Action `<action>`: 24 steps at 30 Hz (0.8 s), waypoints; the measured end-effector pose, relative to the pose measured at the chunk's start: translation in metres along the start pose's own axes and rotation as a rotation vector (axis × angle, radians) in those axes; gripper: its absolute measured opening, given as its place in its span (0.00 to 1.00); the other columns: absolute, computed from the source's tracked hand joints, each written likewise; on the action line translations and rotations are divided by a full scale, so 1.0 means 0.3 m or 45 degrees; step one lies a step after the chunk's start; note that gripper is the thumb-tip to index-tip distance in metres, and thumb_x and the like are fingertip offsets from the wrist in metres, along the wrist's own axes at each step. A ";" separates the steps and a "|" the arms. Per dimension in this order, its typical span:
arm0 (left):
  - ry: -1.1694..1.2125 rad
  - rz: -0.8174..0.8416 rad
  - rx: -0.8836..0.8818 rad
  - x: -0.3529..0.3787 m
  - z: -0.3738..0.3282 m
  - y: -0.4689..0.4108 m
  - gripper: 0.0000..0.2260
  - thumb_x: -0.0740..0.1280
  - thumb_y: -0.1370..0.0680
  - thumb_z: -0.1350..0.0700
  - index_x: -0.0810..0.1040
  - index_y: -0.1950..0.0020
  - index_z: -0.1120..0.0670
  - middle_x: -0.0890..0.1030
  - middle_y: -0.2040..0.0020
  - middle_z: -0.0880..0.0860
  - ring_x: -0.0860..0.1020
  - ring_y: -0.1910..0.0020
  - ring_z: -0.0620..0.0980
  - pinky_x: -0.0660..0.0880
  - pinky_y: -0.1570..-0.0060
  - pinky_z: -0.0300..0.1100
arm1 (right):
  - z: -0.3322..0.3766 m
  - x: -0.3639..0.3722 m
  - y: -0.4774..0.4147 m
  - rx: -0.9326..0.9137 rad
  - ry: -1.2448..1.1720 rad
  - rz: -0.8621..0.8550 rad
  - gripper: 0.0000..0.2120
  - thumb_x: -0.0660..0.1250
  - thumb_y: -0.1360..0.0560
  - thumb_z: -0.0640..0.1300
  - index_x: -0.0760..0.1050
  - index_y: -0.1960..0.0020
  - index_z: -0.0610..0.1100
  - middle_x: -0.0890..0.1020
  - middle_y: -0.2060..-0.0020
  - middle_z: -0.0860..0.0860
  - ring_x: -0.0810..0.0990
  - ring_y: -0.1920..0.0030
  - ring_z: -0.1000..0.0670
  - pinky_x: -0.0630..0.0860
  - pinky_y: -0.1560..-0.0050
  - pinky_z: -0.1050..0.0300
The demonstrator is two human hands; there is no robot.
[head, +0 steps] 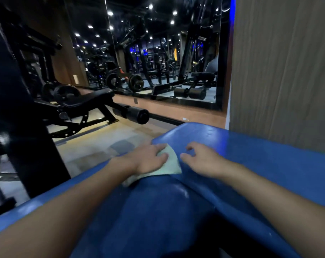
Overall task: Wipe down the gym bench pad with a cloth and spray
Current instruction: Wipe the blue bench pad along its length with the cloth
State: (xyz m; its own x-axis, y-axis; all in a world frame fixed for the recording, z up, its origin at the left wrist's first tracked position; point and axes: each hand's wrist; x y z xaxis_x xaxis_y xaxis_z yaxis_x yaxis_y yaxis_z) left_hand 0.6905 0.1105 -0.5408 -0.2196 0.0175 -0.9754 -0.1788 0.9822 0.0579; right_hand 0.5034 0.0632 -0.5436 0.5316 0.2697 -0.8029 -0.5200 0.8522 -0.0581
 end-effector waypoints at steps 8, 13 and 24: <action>0.185 -0.091 0.234 -0.162 -0.110 0.194 0.24 0.58 0.19 0.62 0.66 0.23 0.51 0.73 0.48 0.46 0.70 0.50 0.42 0.62 0.57 0.20 | 0.092 -0.007 0.083 0.128 -1.029 -0.021 0.20 0.68 0.24 0.38 0.67 0.35 0.46 0.79 0.53 0.45 0.78 0.62 0.50 0.76 0.61 0.55; -0.139 0.043 0.025 -0.151 -0.082 0.198 0.20 0.60 0.19 0.53 0.70 0.27 0.48 0.78 0.37 0.54 0.76 0.43 0.52 0.69 0.51 0.38 | 0.029 -0.013 0.048 0.036 0.254 0.085 0.14 0.65 0.24 0.49 0.72 0.39 0.49 0.77 0.45 0.51 0.75 0.45 0.47 0.70 0.43 0.55; -0.162 -0.023 -0.232 -0.029 0.082 0.365 0.12 0.56 0.25 0.53 0.76 0.47 0.48 0.76 0.56 0.50 0.76 0.54 0.53 0.75 0.51 0.53 | 0.109 0.271 0.114 -0.387 0.601 0.207 0.32 0.41 0.23 0.68 0.60 0.27 0.51 0.62 0.26 0.45 0.57 0.26 0.42 0.50 0.27 0.41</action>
State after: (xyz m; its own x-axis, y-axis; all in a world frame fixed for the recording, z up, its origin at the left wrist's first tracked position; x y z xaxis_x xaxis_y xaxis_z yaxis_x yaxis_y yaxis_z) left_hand 0.6963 0.2225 -0.5311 -0.0943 0.0348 -0.9949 -0.3544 0.9328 0.0662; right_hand 0.5506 0.1289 -0.5916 0.1096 0.0981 -0.9891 -0.7756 0.6308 -0.0234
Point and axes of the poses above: each hand's wrist, its own y-axis away from the middle knuckle, its own x-axis out of the palm, z = x × y
